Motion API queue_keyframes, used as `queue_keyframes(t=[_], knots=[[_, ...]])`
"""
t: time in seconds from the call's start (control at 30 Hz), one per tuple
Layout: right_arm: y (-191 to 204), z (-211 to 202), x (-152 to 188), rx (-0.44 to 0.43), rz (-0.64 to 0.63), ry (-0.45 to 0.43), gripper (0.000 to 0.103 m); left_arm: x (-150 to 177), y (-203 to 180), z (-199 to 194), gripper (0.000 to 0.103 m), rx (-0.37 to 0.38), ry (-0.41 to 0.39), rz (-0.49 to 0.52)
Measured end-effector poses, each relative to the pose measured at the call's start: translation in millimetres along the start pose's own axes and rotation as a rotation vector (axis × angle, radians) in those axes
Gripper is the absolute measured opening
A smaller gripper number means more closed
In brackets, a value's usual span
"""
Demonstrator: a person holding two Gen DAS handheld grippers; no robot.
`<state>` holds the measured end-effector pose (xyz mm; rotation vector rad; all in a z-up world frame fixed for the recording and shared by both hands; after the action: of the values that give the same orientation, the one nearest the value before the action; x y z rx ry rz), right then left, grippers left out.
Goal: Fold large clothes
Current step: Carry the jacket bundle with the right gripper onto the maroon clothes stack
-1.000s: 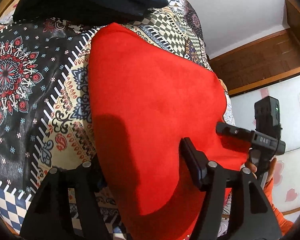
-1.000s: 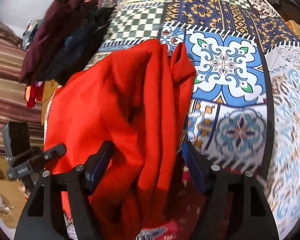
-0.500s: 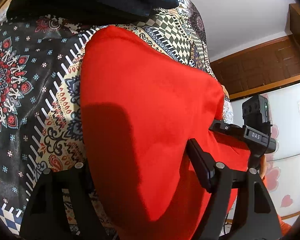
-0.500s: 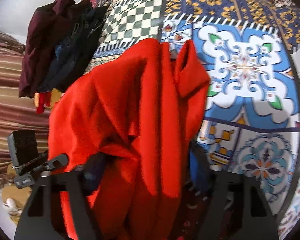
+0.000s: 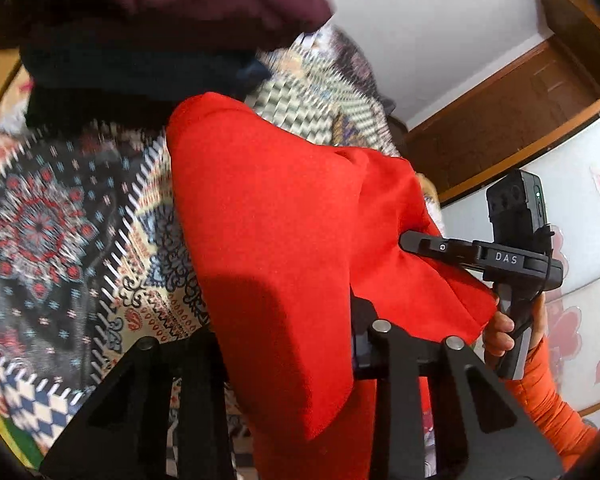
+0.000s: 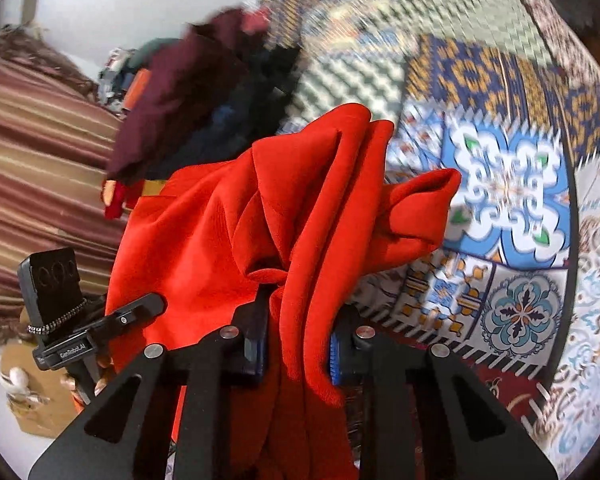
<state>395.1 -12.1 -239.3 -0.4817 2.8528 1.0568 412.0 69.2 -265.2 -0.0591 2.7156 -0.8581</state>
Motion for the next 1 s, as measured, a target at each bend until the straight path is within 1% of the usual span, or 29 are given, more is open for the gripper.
queue_keyframes(t=[0.13, 0.3, 0.37, 0.47, 0.5, 0.57, 0.67, 0.77, 0.83, 0.87, 0.93, 1.0], knots=[[35, -24, -16, -0.028, -0.052, -0.076, 0.020, -12, -17, -47, 0.032, -0.005, -0.091, 0.039], [91, -60, -51, -0.033, -0.148, -0.178, 0.020, -41, -31, -112, 0.032, -0.023, -0.207, 0.101], [113, -70, -67, -0.036, -0.186, -0.218, 0.020, -58, -33, -141, 0.032, -0.034, -0.258, 0.127], [144, -81, -92, -0.038, -0.241, -0.267, 0.020, -84, -31, -174, 0.032, -0.047, -0.321, 0.153], [155, -82, -103, -0.035, -0.257, -0.278, 0.020, -97, -28, -185, 0.032, -0.054, -0.343, 0.155], [171, -83, -119, -0.030, -0.281, -0.297, 0.020, -118, -20, -209, 0.032, -0.066, -0.372, 0.163], [192, -80, -159, -0.037, -0.303, -0.329, 0.020, -155, -9, -229, 0.032, -0.091, -0.402, 0.168], [203, -70, -192, -0.033, -0.309, -0.340, 0.020, -194, 11, -239, 0.032, -0.094, -0.423, 0.154], [205, -58, -213, -0.006, -0.309, -0.337, 0.020, -220, 28, -235, 0.033, -0.099, -0.420, 0.138], [203, -49, -223, 0.008, -0.304, -0.336, 0.020, -227, 38, -234, 0.033, -0.098, -0.414, 0.126], [197, -33, -239, 0.034, -0.297, -0.328, 0.020, -251, 67, -219, 0.034, -0.084, -0.383, 0.074], [181, -7, -255, 0.066, -0.273, -0.302, 0.020, -266, 94, -198, 0.036, -0.100, -0.346, 0.045]])
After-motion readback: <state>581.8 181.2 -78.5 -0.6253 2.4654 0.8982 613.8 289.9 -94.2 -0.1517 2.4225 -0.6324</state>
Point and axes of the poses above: each gripper's, at about its wrist camera, not at the fingertips, and z roughly the way its jaws point, y to its left, x to its underside, the point moved 10 cm from there along z, roughly the way its jaws point, and after that the axes turned 10 degrees about y, right-handed, at the moved point
